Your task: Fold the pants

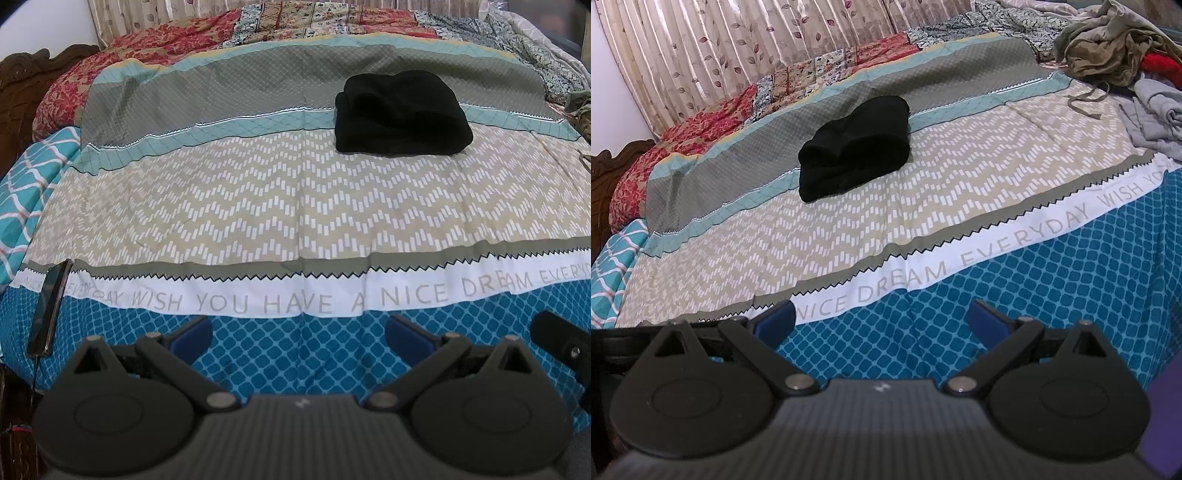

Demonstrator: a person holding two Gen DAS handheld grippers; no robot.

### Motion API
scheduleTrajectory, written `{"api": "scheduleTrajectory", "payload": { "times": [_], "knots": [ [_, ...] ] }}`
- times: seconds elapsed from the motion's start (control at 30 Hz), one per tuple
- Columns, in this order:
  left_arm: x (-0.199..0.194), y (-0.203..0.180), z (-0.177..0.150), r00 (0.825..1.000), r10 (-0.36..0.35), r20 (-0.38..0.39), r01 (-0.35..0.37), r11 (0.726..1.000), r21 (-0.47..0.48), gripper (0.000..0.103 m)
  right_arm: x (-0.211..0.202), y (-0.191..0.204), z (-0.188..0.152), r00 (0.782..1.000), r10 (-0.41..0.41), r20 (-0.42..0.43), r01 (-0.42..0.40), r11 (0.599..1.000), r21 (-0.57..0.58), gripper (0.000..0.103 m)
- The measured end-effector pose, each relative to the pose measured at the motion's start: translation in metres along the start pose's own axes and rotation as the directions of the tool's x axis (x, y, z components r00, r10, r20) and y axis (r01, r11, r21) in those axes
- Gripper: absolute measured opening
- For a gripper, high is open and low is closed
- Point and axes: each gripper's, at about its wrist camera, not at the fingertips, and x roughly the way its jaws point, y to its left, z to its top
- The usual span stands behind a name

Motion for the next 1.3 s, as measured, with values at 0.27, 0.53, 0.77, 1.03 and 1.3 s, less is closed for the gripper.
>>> {"api": "scheduleTrajectory", "payload": {
  "times": [0.27,0.53,0.77,1.03,1.3],
  "knots": [
    [-0.0002,-0.0010,-0.0006,1.000,0.001,-0.002,-0.001,1.000,0.001,0.103,-0.0004,-0.0002,-0.0006,1.000,0.000,0.000,0.000,1.000,0.006,0.101],
    [0.0006,-0.0016,-0.0014,1.000,0.000,-0.004,0.000,1.000,0.001,0.103,-0.0004,-0.0004,-0.0009,1.000,0.000,0.000,0.000,1.000,0.008,0.101],
    [0.0029,-0.0006,-0.0026,1.000,-0.005,-0.010,0.005,1.000,0.005,0.103,0.0003,0.0000,-0.0023,1.000,-0.001,-0.004,0.001,1.000,0.009,0.101],
    [0.0034,-0.0013,-0.0031,1.000,-0.005,-0.012,0.005,1.000,0.004,0.103,0.0019,-0.0003,-0.0028,1.000,-0.001,-0.008,0.001,1.000,0.011,0.101],
    [0.0042,-0.0022,-0.0040,1.000,-0.006,-0.012,0.006,1.000,0.005,0.103,0.0022,-0.0005,-0.0028,1.000,-0.001,-0.010,0.001,1.000,0.012,0.101]
  ]
}}
